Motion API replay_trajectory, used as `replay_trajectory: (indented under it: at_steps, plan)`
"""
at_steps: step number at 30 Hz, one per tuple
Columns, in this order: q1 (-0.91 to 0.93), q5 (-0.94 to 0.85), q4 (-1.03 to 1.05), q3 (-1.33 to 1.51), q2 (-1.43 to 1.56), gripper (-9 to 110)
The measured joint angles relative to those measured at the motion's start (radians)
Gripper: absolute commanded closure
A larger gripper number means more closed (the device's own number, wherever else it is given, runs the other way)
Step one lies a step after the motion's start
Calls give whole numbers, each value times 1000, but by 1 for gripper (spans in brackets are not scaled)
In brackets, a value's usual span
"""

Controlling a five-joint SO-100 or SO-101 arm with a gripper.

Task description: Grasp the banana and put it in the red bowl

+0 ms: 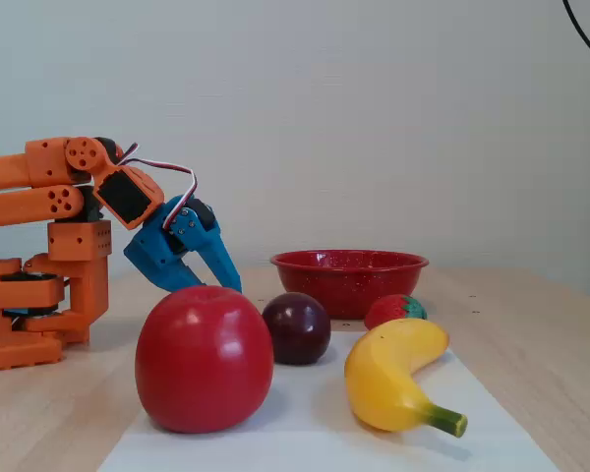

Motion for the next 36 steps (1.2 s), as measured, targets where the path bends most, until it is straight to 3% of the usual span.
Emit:
replay_trajectory:
  at_steps: [21,27,36]
  plan:
    - [0,2,3,-14,-31,101]
    - [2,3,87,-147,-212,101]
    - [-35,5,310,-595,-500,101]
